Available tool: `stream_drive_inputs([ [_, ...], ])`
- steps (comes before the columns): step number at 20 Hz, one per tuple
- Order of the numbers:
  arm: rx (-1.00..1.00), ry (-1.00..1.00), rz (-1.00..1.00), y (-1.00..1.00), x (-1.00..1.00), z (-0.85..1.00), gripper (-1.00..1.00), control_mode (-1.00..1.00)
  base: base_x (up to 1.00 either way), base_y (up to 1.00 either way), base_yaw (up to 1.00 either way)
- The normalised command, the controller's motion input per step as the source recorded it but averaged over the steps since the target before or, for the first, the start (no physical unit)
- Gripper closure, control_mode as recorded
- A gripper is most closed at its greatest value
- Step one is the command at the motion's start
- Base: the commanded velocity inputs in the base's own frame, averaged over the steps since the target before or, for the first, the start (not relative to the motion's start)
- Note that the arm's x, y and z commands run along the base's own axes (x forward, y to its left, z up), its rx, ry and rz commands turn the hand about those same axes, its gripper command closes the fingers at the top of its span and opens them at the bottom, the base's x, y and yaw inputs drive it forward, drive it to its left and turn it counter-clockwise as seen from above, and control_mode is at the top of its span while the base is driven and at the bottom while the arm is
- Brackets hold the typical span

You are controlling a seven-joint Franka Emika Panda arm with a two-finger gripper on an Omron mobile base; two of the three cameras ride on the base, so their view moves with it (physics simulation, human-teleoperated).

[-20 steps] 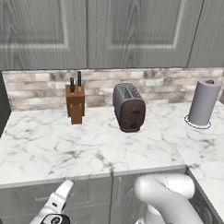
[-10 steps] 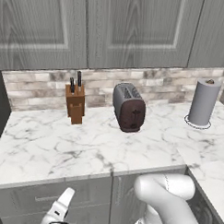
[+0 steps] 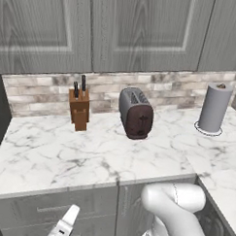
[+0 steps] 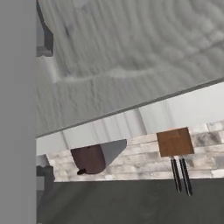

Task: Take the tongs from the drawer on the left and place them on the dining counter next to the tray containing the hot dog.

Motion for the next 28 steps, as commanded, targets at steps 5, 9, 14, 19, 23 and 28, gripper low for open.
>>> stream_drive_inputs([
  [5,0.0,-0.04,0.0,0.0,0.09,-0.28,-1.0,-1.0,0.0,0.0,0.0],
  [9,0.05,0.01,0.08,0.02,0.08,-0.2,-1.0,-1.0,0.0,0.0,0.0],
  [14,0.02,0.13,0.16,0.11,0.13,-0.16,-1.0,-1.0,0.0,0.0,0.0],
  [19,0.0,0.14,0.11,0.07,0.16,-0.17,-1.0,-1.0,0.0,0.0,0.0],
  [23,0.0,0.12,0.05,0.03,0.28,-0.15,-1.0,-1.0,0.0,0.0,0.0],
  [28,0.0,0.04,0.01,0.01,0.34,-0.22,-1.0,-1.0,0.0,0.0,0.0],
])
